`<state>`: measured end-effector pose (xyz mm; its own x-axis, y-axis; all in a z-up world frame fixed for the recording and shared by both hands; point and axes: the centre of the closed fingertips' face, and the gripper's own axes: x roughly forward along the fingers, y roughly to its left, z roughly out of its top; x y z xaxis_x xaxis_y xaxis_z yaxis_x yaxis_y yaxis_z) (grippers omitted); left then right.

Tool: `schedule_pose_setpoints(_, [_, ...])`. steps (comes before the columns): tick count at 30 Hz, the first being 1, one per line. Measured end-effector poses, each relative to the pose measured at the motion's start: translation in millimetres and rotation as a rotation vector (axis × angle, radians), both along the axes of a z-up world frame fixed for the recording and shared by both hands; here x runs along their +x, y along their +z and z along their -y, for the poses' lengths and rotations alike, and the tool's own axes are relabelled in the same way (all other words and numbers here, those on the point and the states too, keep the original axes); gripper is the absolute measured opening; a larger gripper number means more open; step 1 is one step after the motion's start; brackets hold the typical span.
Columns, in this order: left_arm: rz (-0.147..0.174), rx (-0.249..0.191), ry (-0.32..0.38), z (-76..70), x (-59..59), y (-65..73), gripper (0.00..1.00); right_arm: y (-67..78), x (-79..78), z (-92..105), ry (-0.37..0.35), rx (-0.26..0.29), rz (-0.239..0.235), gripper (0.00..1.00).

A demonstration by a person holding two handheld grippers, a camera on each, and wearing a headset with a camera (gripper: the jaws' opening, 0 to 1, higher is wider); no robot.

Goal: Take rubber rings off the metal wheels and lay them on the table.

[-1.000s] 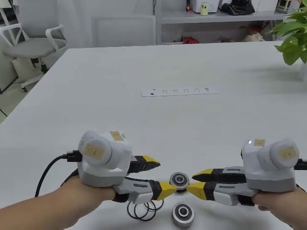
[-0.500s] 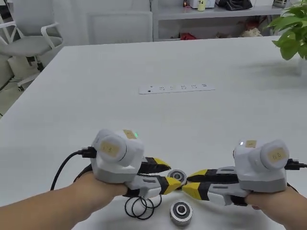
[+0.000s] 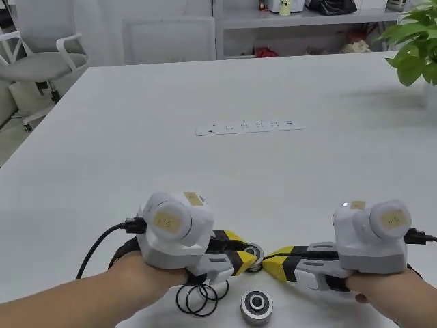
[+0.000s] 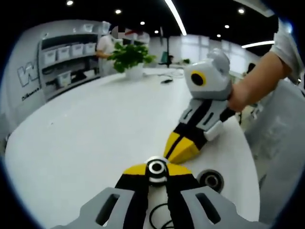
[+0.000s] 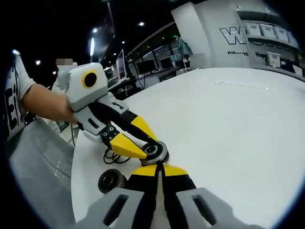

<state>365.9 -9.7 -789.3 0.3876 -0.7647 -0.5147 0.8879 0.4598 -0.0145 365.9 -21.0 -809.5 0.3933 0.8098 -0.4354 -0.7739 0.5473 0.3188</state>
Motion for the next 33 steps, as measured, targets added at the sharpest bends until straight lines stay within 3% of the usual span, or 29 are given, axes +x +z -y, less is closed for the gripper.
schedule_pose_setpoints(6, [0.018,0.017,0.011,0.2,0.8,-1.0,0.13,0.4,0.9,1.3,-0.053,0.051,-0.067,0.0])
schedule_pose_setpoints(8, [0.014,0.018,0.018,0.2,1.1,-1.2,0.13,2.2,1.4,3.4,-0.096,0.1,-0.108,0.0])
schedule_pose_setpoints(10, [0.015,0.023,0.02,0.3,0.3,-1.4,0.13,4.1,3.6,6.2,-0.121,0.127,-0.116,0.0])
schedule_pose_setpoints(12, [0.015,0.027,0.021,0.5,-0.6,-1.7,0.13,15.5,9.5,6.4,-0.162,0.212,-0.134,0.0])
schedule_pose_setpoints(14, [0.019,0.031,0.026,1.3,-0.4,-2.1,0.13,14.1,8.1,6.0,-0.149,0.183,-0.133,0.0])
schedule_pose_setpoints(18, [0.016,0.035,0.033,1.7,0.4,-2.6,0.12,18.6,6.5,2.2,-0.145,0.182,-0.123,0.0])
schedule_pose_setpoints(23, [0.015,0.033,0.027,2.4,0.4,-3.3,0.12,23.6,-1.2,-8.7,-0.075,0.175,-0.078,0.0])
schedule_pose_setpoints(25, [0.019,0.035,0.024,3.1,0.2,-3.4,0.12,35.0,-3.0,-17.6,-0.051,0.234,-0.076,0.0])
schedule_pose_setpoints(27, [0.018,0.032,0.026,3.2,0.6,-3.3,0.12,32.8,-1.4,-17.0,-0.042,0.18,-0.046,0.0])
schedule_pose_setpoints(33, [0.031,0.019,0.016,3.7,0.6,-2.7,0.14,27.1,4.3,-5.9,-0.092,0.182,-0.078,0.0])
